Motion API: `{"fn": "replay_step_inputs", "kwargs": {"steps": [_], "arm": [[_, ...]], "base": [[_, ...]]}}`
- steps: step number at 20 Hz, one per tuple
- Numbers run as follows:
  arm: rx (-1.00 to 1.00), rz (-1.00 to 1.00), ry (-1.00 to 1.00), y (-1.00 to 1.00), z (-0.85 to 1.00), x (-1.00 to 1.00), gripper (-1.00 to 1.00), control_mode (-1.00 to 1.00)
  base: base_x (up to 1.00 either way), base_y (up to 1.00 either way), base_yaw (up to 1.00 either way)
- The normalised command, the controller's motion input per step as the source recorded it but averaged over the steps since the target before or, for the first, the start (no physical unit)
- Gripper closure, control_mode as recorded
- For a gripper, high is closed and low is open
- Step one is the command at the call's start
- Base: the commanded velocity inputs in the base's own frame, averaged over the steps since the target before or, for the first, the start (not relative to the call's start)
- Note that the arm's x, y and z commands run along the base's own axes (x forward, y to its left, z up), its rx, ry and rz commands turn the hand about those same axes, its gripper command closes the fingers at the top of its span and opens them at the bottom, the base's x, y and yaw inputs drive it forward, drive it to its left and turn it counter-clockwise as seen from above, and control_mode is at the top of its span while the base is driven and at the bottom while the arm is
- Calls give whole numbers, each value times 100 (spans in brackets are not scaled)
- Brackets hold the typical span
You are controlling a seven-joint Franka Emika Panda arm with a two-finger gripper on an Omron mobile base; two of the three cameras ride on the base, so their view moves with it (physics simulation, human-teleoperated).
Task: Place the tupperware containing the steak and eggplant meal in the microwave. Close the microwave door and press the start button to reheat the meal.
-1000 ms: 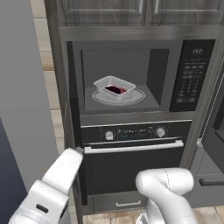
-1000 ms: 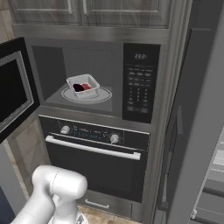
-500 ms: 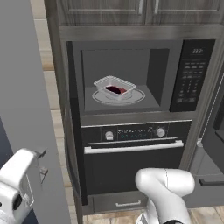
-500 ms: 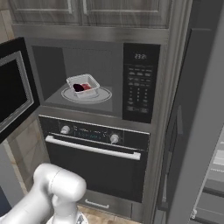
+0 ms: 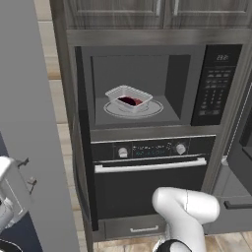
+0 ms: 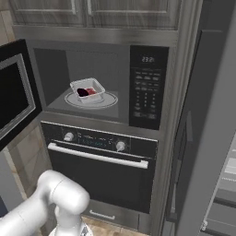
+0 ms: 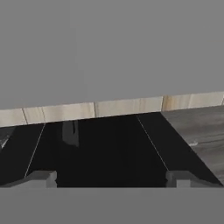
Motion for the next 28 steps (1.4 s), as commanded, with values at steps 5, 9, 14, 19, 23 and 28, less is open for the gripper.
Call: {"fn": "replay_step_inputs", "kwargs": {"steps": [5,9,14,19,23,28], "arm": [[-4,-9,5,13,-24,69,-100,-100],[-1,-13,7,0,-23,79,-100,-100],[-1,-16,7,0,-23,72,-100,-100],[-1,-23,5,-24,-20,37,-100,-100],[0,-23,0,-85,-10,0,-100,-100],[1,-17,0,-100,0,-5,-100,-100]], "base": [[0,0,0],[0,0,0],[0,0,0],[0,0,0],[0,0,0],[0,0,0]]}}
